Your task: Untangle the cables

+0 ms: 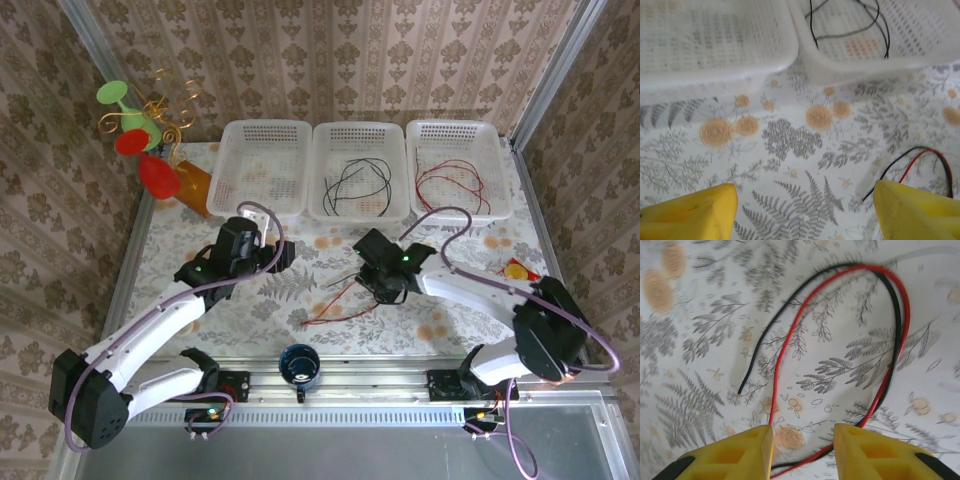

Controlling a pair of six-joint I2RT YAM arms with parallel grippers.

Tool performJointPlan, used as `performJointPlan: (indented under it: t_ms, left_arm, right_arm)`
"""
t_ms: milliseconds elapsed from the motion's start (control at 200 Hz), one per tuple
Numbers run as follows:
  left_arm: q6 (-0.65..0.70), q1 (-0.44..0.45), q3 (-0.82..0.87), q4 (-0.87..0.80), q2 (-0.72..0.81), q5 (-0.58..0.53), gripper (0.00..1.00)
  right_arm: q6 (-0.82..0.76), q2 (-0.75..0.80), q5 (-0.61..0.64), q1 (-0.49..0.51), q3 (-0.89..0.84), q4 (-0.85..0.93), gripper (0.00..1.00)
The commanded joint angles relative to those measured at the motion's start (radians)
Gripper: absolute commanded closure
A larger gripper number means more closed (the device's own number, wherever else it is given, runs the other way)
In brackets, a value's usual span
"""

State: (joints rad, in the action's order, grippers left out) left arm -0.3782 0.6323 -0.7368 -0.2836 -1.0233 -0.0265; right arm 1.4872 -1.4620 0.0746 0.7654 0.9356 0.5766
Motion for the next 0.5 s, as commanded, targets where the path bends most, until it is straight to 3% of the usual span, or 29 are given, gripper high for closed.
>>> performJointPlan:
  t_ms: [0, 490]
  left_arm:
    - [-0.022, -0.006, 0.037, 0.051, 0.026, 0.033, 0.27]
    - [-0.061, 0.001, 0.113, 0.06, 0.085, 0.033, 0.27]
  right_arm:
    - [0.274, -0.091, 0.019, 0.022, 0.063, 0.015, 0.63]
    - [0.313, -0.322, -0.02, 0.061, 0.17, -0.058, 0.71]
